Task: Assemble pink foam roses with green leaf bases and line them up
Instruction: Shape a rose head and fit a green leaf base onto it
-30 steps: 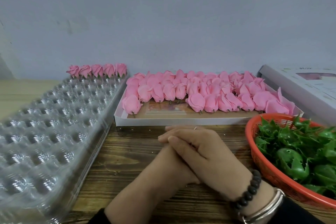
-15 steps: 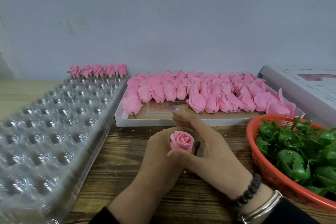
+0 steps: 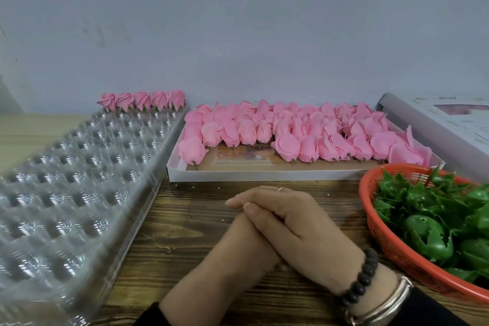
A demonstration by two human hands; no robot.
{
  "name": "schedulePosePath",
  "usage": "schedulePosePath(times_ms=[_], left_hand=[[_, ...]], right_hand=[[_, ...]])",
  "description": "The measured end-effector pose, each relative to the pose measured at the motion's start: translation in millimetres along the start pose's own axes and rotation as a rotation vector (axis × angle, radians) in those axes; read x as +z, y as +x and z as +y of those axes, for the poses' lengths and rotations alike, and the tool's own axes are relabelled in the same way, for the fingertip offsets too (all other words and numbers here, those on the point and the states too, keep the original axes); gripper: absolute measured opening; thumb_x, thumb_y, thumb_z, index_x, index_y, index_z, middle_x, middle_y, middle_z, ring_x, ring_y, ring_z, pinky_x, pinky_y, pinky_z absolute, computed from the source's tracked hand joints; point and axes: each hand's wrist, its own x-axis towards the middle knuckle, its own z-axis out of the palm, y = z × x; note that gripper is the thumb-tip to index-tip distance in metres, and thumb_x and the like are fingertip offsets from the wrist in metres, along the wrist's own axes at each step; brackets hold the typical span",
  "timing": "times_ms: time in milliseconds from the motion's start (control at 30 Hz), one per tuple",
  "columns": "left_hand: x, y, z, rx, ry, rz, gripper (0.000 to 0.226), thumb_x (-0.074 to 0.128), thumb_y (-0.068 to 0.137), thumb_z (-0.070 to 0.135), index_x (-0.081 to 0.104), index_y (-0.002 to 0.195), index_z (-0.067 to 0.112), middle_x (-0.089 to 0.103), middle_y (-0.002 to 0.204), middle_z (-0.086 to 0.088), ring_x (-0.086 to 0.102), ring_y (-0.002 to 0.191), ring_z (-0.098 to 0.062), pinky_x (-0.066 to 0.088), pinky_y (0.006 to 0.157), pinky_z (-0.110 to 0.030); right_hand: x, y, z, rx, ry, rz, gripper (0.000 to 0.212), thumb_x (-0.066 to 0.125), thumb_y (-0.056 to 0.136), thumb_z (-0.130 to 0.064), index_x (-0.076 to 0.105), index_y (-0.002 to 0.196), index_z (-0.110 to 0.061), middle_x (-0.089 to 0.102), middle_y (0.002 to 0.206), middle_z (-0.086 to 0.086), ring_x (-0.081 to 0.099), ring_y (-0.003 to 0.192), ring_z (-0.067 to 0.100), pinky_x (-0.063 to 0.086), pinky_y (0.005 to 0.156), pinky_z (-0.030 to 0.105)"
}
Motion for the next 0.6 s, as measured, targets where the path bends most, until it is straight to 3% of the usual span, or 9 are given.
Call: schedulePosePath(times_ms=[67, 100, 167, 233, 333, 400, 500, 600], left_hand=[[-0.1, 3.2, -0.3, 0.086, 0.0, -0.017, 0.036, 0.05, 0.088, -0.002, 0.045, 0.087, 0.034, 0.051, 0.075, 0.021, 0.041, 0.085, 0.031, 0.038, 0.068, 0.004], [-0.6, 5.6, -0.5, 0.078, -0.056, -0.05, 0.033, 0.053, 0.085, -0.005, 0.053, 0.083, 0.028, 0.061, 0.072, 0.016, 0.056, 0.077, 0.017, 0.047, 0.06, -0.005], [-6.7, 4.6, -4.3, 0.074, -0.087, -0.053, 0.031, 0.055, 0.082, -0.011, 0.061, 0.071, 0.018, 0.065, 0.06, 0.01, 0.06, 0.056, 0.002, 0.046, 0.048, -0.013], [-8.5, 6.6, -4.7, 0.153, -0.072, 0.005, 0.029, 0.06, 0.081, -0.008, 0.064, 0.068, 0.018, 0.066, 0.061, 0.009, 0.06, 0.058, 0.002, 0.045, 0.053, -0.01], [-9.0, 8.5, -6.0, 0.157, -0.045, 0.056, 0.007, 0.065, 0.082, 0.005, 0.07, 0.084, 0.009, 0.071, 0.08, -0.001, 0.067, 0.078, -0.01, 0.054, 0.069, -0.023], [-6.7, 9.5, -11.0, 0.113, -0.005, 0.102, 0.01, 0.063, 0.084, 0.005, 0.068, 0.086, 0.012, 0.07, 0.081, 0.002, 0.067, 0.078, -0.007, 0.055, 0.071, -0.023], [-0.7, 9.7, -13.9, 0.15, 0.173, 0.165, 0.014, 0.059, 0.088, 0.01, 0.067, 0.086, 0.022, 0.068, 0.084, 0.007, 0.064, 0.082, -0.004, 0.054, 0.073, -0.023], [6.2, 9.2, -7.6, 0.21, 0.204, 0.165, 0.014, 0.052, 0.078, 0.021, 0.063, 0.081, 0.029, 0.058, 0.071, 0.022, 0.059, 0.079, 0.01, 0.045, 0.066, -0.005]], right_hand=[[0.0, -1.2, 2.7, 0.035, -0.033, 0.015, 0.041, 0.041, 0.081, -0.052, 0.062, 0.113, -0.038, 0.065, 0.103, -0.018, 0.057, 0.091, -0.007, 0.044, 0.081, 0.01], [-1.0, -1.3, 5.3, 0.063, -0.026, 0.016, 0.049, 0.039, 0.075, -0.06, 0.056, 0.117, -0.042, 0.063, 0.104, -0.019, 0.058, 0.088, -0.007, 0.046, 0.08, 0.01], [-3.2, -1.5, 11.2, 0.116, 0.024, 0.011, 0.061, 0.044, 0.066, -0.07, 0.05, 0.122, -0.046, 0.06, 0.11, -0.021, 0.06, 0.094, -0.003, 0.05, 0.085, 0.019], [-4.5, -1.9, 15.6, 0.14, 0.076, 0.019, 0.066, 0.053, 0.058, -0.073, 0.045, 0.12, -0.051, 0.06, 0.111, -0.021, 0.057, 0.102, -0.003, 0.049, 0.092, 0.028], [-3.3, -2.7, 15.5, 0.148, 0.144, 0.045, 0.071, 0.061, 0.052, -0.075, 0.042, 0.118, -0.055, 0.057, 0.115, -0.023, 0.053, 0.108, -0.005, 0.047, 0.096, 0.032], [0.5, -2.7, 13.4, 0.116, 0.173, 0.111, 0.068, 0.059, 0.056, -0.076, 0.046, 0.118, -0.052, 0.056, 0.119, -0.023, 0.052, 0.112, -0.004, 0.046, 0.097, 0.031], [9.4, -1.0, 6.8, 0.048, 0.149, 0.261, 0.049, 0.043, 0.076, -0.067, 0.059, 0.113, -0.039, 0.062, 0.113, -0.022, 0.054, 0.107, -0.007, 0.044, 0.093, 0.019], [13.8, -0.2, 6.1, 0.03, 0.104, 0.344, 0.045, 0.037, 0.086, -0.049, 0.071, 0.099, -0.023, 0.069, 0.099, -0.014, 0.059, 0.096, -0.002, 0.043, 0.087, 0.015]])
